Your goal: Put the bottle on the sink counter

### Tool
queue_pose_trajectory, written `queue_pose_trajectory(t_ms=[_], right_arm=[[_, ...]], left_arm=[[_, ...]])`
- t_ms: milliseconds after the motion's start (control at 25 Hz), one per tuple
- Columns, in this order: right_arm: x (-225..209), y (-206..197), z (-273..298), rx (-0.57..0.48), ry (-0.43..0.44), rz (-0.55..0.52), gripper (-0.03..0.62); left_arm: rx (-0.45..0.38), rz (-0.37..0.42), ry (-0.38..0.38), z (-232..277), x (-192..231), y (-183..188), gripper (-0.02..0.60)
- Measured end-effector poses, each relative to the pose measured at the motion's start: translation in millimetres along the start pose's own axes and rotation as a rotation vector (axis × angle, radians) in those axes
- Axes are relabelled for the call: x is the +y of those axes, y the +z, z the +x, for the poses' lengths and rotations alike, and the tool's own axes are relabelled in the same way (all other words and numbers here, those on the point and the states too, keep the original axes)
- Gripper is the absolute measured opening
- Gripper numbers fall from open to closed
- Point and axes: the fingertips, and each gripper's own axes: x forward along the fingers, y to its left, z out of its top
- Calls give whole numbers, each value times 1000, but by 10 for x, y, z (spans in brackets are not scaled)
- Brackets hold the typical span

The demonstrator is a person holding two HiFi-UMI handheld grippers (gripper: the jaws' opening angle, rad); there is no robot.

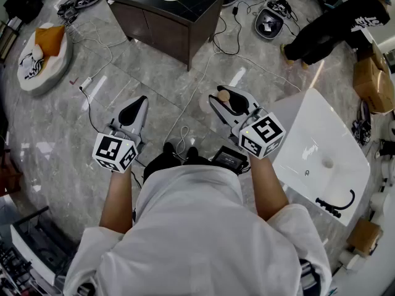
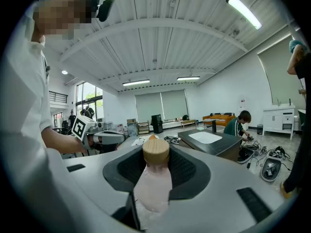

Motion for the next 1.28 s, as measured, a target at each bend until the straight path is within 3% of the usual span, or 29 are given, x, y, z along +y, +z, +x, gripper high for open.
queue_pose_trajectory(t_ms=[840,1280], right_arm=[[-56,-81,-105,-45,20,61,133],[-163,-97,-286,-99,28,102,133]], left_arm=[[36,36,-52,98,-246,11,15],[46,22,-21,72,-350,-94,15]])
